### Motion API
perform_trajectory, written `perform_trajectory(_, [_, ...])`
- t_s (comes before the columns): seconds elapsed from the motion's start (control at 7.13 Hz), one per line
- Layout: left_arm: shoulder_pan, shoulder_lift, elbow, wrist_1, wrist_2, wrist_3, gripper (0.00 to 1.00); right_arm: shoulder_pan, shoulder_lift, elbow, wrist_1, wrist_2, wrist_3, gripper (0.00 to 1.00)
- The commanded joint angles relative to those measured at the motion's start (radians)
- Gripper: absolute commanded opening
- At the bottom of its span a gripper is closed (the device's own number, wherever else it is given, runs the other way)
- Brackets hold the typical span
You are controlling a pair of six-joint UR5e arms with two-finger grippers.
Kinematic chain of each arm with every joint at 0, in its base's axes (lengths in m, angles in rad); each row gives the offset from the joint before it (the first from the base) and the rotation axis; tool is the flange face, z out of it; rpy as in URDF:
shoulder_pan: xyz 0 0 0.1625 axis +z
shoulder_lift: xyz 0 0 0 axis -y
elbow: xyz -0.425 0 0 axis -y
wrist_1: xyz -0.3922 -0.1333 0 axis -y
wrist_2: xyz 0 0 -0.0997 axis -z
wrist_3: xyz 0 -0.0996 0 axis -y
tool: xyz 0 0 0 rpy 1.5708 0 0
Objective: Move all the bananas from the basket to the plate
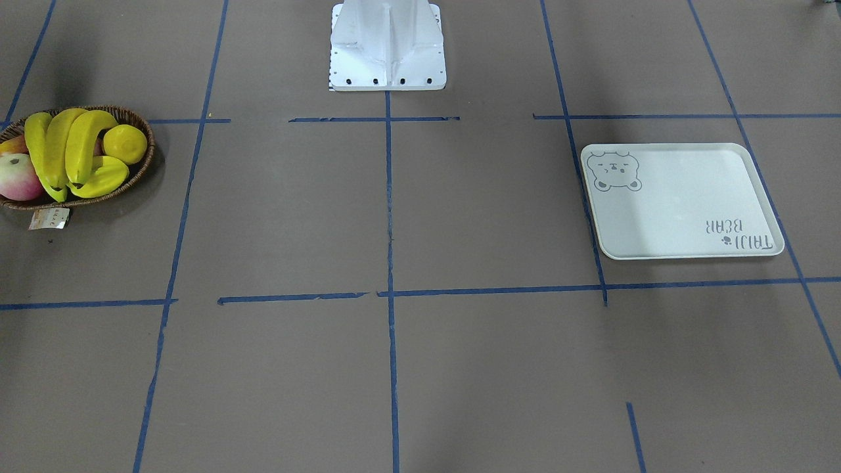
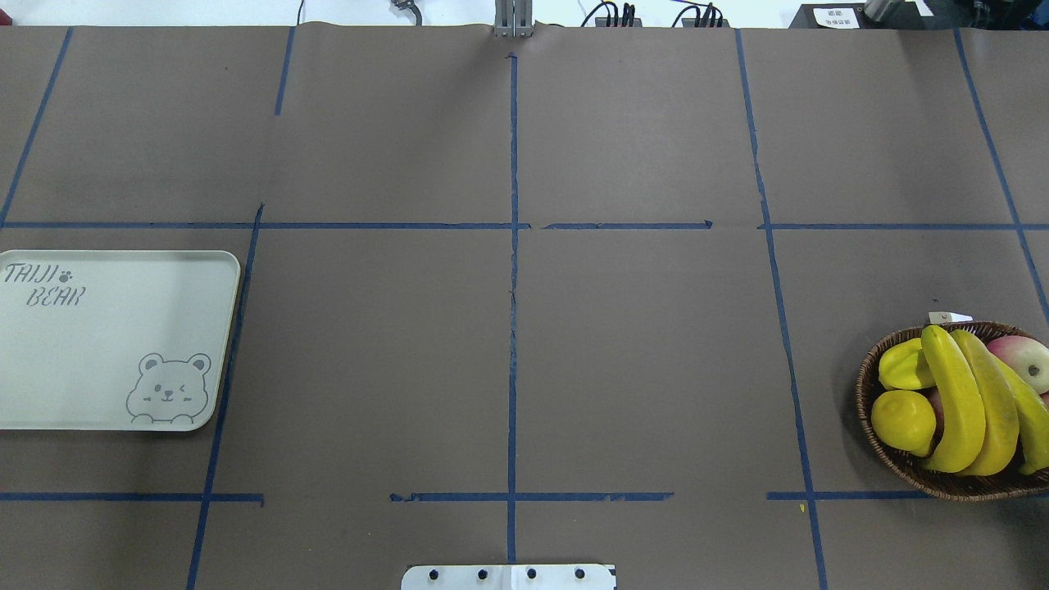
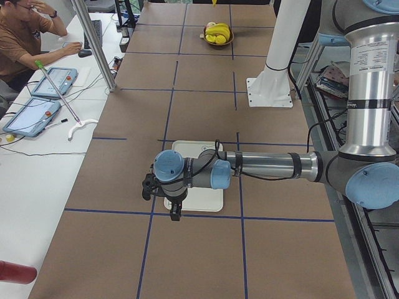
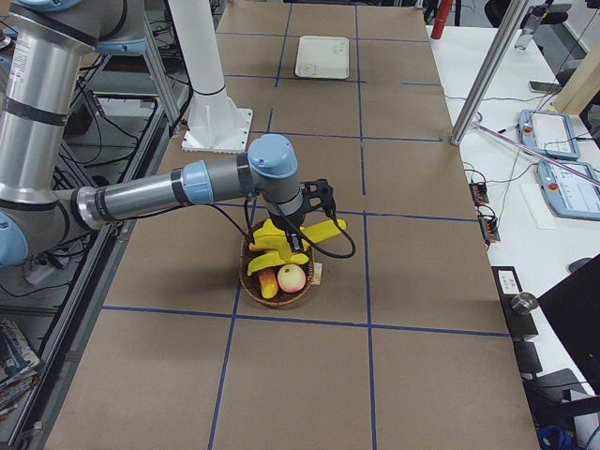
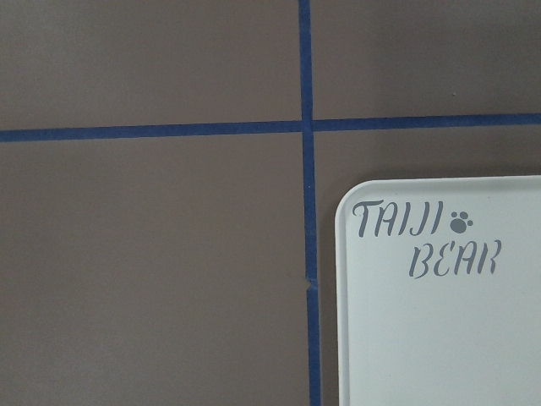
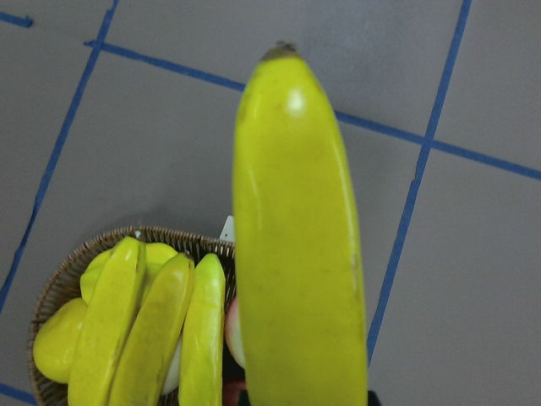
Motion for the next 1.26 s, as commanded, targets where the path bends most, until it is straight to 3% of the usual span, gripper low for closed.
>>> perform_trajectory(0.0, [0.000, -0.012, -0.022, -0.020, -0.022, 0.002, 1.00, -0.015, 0.200, -0.069, -0.034, 0.057, 0.140, 0.01])
perform_trajectory(0.28, [0.006, -0.021, -0.029, -0.133, -0.060, -0.029, 1.00, -0.167, 0.419, -0.121, -0.032, 0.098, 0.455, 0.00])
perform_trajectory(0.56, [0.059, -0.071, -0.029, -0.292, -0.136, -0.261, 1.00, -0.360, 0.584, -0.121, -0.021, 0.093, 0.807, 0.00])
perform_trajectory(1.12, [0.393, -0.321, -0.024, -0.535, -0.125, -0.879, 0.99, -0.702, 0.843, -0.125, -0.017, -0.003, 1.225, 0.01])
